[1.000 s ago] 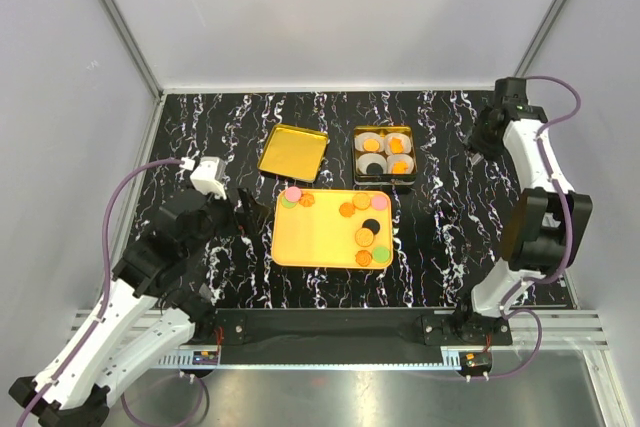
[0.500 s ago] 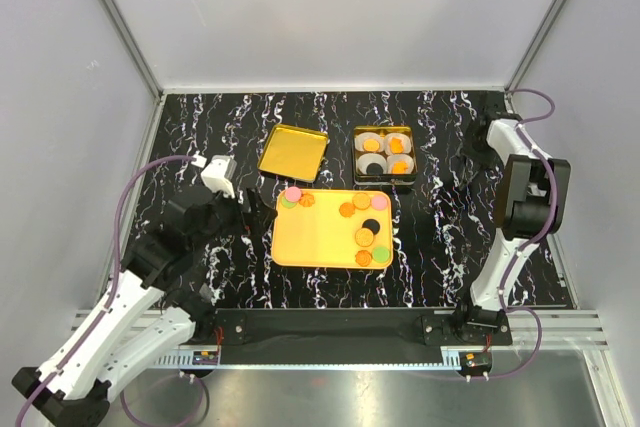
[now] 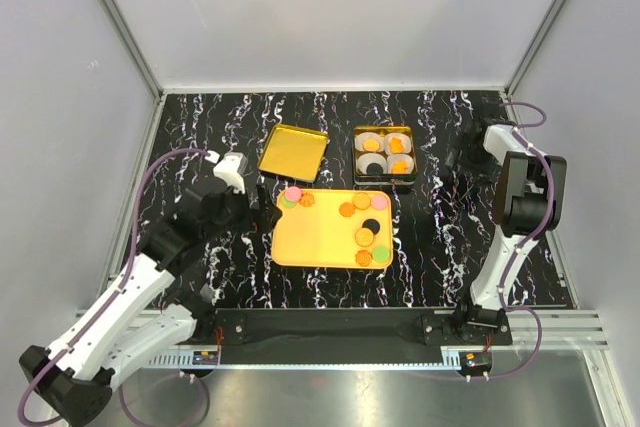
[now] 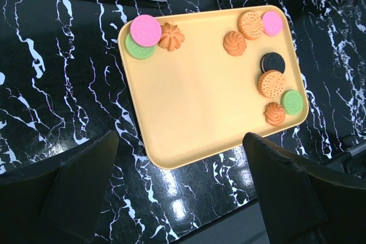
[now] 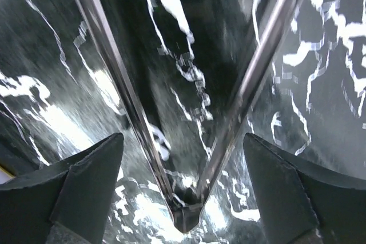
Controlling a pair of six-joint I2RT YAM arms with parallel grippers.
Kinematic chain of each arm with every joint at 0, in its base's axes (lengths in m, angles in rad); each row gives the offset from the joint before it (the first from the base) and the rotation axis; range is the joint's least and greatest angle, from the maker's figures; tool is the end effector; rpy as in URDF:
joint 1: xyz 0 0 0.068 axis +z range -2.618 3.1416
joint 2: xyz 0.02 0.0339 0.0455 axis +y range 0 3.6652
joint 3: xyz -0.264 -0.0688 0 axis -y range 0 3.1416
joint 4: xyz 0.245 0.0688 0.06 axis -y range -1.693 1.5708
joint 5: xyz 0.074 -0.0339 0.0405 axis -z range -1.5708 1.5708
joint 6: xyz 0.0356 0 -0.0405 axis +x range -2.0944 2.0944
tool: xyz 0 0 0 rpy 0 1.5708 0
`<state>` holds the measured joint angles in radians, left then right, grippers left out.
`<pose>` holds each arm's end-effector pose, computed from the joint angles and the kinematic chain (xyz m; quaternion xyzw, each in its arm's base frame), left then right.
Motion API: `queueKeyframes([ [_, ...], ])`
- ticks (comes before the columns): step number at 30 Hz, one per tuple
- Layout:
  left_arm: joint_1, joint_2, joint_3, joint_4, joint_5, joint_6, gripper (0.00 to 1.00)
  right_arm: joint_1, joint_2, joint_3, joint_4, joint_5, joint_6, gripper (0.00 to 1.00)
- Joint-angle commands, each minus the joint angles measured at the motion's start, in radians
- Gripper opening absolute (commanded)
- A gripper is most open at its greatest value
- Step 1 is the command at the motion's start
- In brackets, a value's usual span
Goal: Pack the cookies
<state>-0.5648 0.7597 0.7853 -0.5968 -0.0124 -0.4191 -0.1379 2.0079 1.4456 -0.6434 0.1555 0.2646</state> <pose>0.1389 -0.0875 0.3023 0.0609 0.8756 -0.2216 0.4250 0.4053 -0.0618 0.1708 0.2098 0.9578 -0.0648 0.1855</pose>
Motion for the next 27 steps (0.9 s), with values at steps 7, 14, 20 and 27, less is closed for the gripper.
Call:
queueKeyframes([
  [7,-0.004,0.239,0.239,0.063,-0.113,-0.081,0.99,0.05,-0.379,-0.025,0.042,-0.181,0.087,1.0],
  [14,-0.004,0.72,0.677,-0.012,-0.299,0.011,0.99,0.193,-0.4,0.107,0.059,-0.234,0.124,0.92],
  [20,-0.001,1.208,1.09,-0.144,-0.372,0.126,0.86,0.245,-0.445,0.062,0.166,-0.261,0.176,0.88],
  [27,-0.001,1.483,1.249,-0.147,-0.331,0.175,0.79,0.245,-0.471,0.021,0.208,-0.272,0.185,0.83],
])
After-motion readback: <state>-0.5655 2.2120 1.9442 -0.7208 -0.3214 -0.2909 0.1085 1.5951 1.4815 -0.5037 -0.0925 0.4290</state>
